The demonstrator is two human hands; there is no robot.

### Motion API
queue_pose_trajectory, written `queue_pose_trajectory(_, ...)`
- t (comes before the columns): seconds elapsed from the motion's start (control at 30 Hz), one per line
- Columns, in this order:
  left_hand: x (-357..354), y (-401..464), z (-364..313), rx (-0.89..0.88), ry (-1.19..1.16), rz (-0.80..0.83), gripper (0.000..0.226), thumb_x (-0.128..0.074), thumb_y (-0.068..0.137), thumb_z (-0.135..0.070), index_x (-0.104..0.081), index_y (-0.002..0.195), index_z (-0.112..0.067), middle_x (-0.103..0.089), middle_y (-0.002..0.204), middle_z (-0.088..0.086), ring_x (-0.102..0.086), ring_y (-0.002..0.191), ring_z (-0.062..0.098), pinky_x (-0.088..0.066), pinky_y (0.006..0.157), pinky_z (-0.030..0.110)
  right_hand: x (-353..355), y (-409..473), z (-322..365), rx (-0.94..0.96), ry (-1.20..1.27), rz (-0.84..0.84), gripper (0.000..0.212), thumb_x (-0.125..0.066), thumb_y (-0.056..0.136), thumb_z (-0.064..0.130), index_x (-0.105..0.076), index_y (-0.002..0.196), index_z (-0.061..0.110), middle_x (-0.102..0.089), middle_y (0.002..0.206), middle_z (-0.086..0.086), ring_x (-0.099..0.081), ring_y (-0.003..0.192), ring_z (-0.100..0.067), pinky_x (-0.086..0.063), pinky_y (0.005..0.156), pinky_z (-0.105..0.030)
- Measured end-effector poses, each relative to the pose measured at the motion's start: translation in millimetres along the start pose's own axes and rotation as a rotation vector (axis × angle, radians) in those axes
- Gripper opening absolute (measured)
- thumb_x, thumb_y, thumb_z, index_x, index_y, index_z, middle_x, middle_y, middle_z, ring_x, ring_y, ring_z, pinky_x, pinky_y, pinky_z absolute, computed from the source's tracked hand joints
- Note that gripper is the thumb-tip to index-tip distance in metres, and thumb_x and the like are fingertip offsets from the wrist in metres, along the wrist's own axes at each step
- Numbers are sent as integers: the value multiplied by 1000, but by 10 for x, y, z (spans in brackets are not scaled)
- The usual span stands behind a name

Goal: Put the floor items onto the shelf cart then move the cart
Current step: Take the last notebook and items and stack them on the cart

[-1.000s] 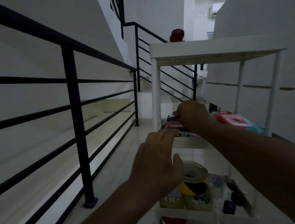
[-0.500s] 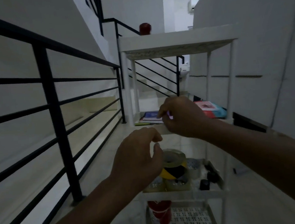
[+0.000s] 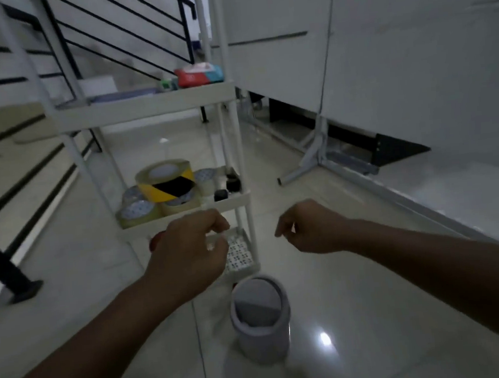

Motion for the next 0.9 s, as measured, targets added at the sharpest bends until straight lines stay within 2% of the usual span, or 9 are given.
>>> queue_pose_trajectory(0.13, -371, -25, 71, 2, -5, 64, 19, -66, 80, -20, -65, 98, -26, -65, 93, -13, -57, 80, 0, -41, 73, 20, -660, -62, -440, -154, 18, 142, 23, -60, 88, 10, -76, 103, 18, -72, 107, -3, -64, 81, -6, -53, 79, -21)
queue_pose_trajectory(0.23, -592, -20, 158, 4, -20, 107, 26, -60, 77, -28, -64, 102, -28, -68, 103, -11, -60, 97, 5, -46, 85, 22, -1150, 20, -644, -239, 61, 224, 19, -66, 88, 17, -75, 104, 13, -74, 106, -5, -68, 93, -14, -54, 85, -25)
queue_pose_trajectory(0.3, -716, -5, 262, 21, -39, 115, 29, -60, 77, -28, -64, 105, -30, -67, 106, -12, -59, 101, 4, -43, 86, 15, -1456, 103, -730, -293, 89, 265, 23, -70, 88, 24, -74, 106, 11, -72, 109, -8, -68, 95, -17, -53, 83, -24)
queue_pose_trajectory(0.43, -1000, 20, 509, 65, -38, 164, 38, -62, 80, -29, -59, 118, -32, -62, 122, -12, -52, 116, 6, -43, 99, 26, -1980, 284, -840, -348, 73, 331, 40, -66, 90, 34, -65, 122, 12, -62, 125, -10, -61, 110, -22, -50, 94, -32)
queue_pose_trajectory(0.5, -1133, 18, 615, 84, -44, 172, 40, -65, 82, -25, -59, 121, -30, -59, 126, -12, -50, 119, 5, -38, 100, 23, -2162, 387, -893, -344, 52, 340, 46, -64, 91, 34, -57, 131, 12, -56, 134, -10, -55, 119, -24, -47, 99, -34)
queue_pose_trajectory(0.6, -1338, 5, 728, 99, -77, 205, 40, -64, 82, -24, -60, 122, -28, -61, 126, -11, -52, 119, 7, -41, 101, 26, -2374, 534, -963, -358, 57, 339, 47, -60, 93, 29, -51, 136, 13, -51, 139, -11, -50, 126, -26, -42, 104, -38)
queue_pose_trajectory(0.7, -1486, 3, 800, 103, -108, 227, 40, -59, 79, -32, -61, 119, -28, -62, 122, -10, -54, 115, 7, -37, 95, 19, -2574, 629, -995, -358, 11, 376, 43, -54, 95, 29, -51, 135, 12, -52, 135, -15, -50, 123, -31, -44, 101, -41)
queue_pose_trajectory(0.77, -1545, 5, 851, 110, -109, 230, 41, -56, 78, -34, -61, 118, -27, -62, 122, -10, -53, 115, 7, -34, 94, 18, -2679, 666, -1024, -363, -15, 401, 37, -53, 95, 29, -56, 126, 9, -54, 125, -17, -52, 115, -34, -47, 96, -44)
queue_pose_trajectory(0.9, -1581, 12, 907, 116, -124, 228, 34, -65, 83, -22, -63, 117, -25, -64, 120, -8, -55, 113, 8, -34, 91, 14, -2729, 700, -1051, -434, 51, 468, 31, -53, 94, 30, -60, 113, 6, -63, 117, -12, -59, 102, -27, -49, 90, -40)
Point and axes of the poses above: each hand's wrist, its own y-axis towards the middle knuckle, its own x-axis out of the back of the hand, z = x × y, the point moved 6 cm from there along y, towards the middle knuckle
